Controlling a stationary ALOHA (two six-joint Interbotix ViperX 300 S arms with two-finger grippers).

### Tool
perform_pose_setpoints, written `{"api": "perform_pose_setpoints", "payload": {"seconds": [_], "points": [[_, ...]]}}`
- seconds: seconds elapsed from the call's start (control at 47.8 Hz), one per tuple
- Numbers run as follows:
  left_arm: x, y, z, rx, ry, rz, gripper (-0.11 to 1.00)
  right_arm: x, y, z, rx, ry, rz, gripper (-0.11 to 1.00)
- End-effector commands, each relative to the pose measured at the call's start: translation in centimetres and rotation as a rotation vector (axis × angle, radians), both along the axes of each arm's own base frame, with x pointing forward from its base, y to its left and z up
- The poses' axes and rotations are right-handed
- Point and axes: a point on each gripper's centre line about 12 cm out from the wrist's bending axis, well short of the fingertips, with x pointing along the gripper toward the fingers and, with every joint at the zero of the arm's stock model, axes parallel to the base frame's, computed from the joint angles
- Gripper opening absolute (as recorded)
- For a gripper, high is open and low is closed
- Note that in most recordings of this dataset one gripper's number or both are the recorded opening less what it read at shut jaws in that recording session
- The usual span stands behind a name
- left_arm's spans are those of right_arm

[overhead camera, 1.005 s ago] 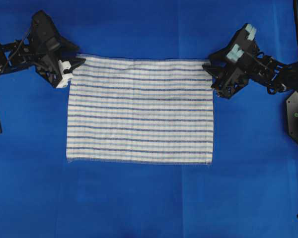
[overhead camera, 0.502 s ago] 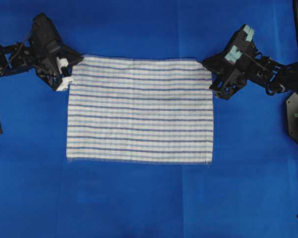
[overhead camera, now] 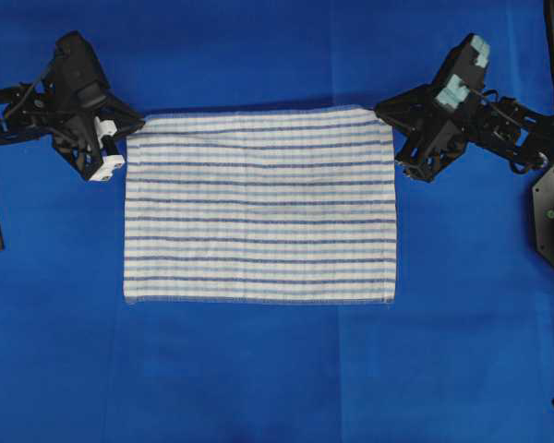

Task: Fold the blue towel.
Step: 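Lift the top corners and fold them down toward the bottom edge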

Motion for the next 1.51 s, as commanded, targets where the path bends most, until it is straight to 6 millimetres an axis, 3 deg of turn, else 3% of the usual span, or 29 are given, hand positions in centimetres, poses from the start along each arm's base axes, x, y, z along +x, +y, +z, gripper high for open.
{"api": "perform_pose_setpoints", "payload": {"seconds": [0.0, 0.293, 0.607, 0.963, 1.486], "points": [[0.4, -0.3, 1.8, 0.025, -0.053, -0.020, 0.04, 0.2, 0.4, 1.3, -0.011, -0.038, 0.020, -0.02], [0.3, -2.6, 5.0, 0.028, -0.101, -0.096, 0.04, 0.4, 2.5, 3.5, -0.003, -0.087, 0.101, -0.02], [-0.4, -6.4, 5.8, -0.018, -0.134, -0.198, 0.04, -0.1, 6.8, 5.5, 0.022, -0.148, 0.254, -0.02], [-0.3, -11.3, 6.6, -0.117, -0.197, -0.328, 0.04, -0.6, 11.2, 5.2, 0.082, -0.150, 0.392, -0.02], [-0.7, -15.5, 6.7, -0.212, -0.210, -0.439, 0.04, -1.0, 14.6, 4.1, 0.149, -0.105, 0.484, -0.02]]}}
